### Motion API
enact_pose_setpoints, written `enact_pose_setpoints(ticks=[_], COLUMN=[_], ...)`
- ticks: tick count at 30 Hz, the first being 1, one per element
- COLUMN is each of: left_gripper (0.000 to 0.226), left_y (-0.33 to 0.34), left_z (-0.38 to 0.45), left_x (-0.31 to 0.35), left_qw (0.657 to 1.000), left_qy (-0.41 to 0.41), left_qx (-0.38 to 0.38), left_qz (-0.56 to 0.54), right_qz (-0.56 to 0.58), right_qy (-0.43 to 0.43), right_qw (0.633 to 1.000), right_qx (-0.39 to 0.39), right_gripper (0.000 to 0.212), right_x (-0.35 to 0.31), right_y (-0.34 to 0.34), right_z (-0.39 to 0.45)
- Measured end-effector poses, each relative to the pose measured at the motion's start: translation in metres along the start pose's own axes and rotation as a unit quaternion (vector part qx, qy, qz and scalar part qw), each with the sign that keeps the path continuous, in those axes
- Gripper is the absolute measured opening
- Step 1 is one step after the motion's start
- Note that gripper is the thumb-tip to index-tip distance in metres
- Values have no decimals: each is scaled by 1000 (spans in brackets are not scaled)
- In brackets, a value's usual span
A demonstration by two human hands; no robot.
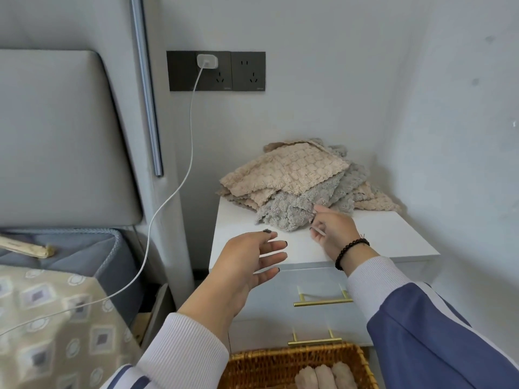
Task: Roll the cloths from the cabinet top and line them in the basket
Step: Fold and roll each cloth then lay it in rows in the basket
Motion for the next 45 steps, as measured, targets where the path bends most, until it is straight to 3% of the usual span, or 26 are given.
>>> enact_pose_setpoints(ticks=[6,18,26,31,35,38,42,45], left_gripper=[20,23,47,40,31,31,28,3], left_y=[-13,15,56,76,75,69,69,69], left_z=[-3,-14,-24,-31,-28,-22,-27,-37], left_x=[5,-5,-18,-26,-30,-27,-23,-19], left_qw=[1000,999,990,982,990,996,995,991], left_qy=[1,-22,-58,-59,-37,0,2,11], left_qx=[12,-15,-116,-137,-89,-63,-100,-130], left_qz=[15,23,-60,-118,-106,-55,3,27], right_qz=[-64,-81,-224,-293,-359,-385,-387,-357], right_qy=[-98,-186,-138,-78,-33,-29,-61,-86], right_qw=[991,979,963,935,902,901,916,930], right_qx=[69,18,-57,-185,-237,-198,-85,-6], right_gripper=[42,35,33,29,23,19,11,8], right_x=[-24,-66,-31,-11,1,-8,-33,-47], right_y=[-20,-29,-39,-28,-27,-40,-64,-81], right_z=[-21,-130,-190,-214,-217,-204,-176,-157])
Point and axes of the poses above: each hand's wrist, its own z-axis towards the middle knuckle, its own y-axis out of the palm, x = y × z, the point moved 9 cm from there along z, towards the middle knuckle, and after that the axes turned 5 degrees about y, right-handed, at the moved point
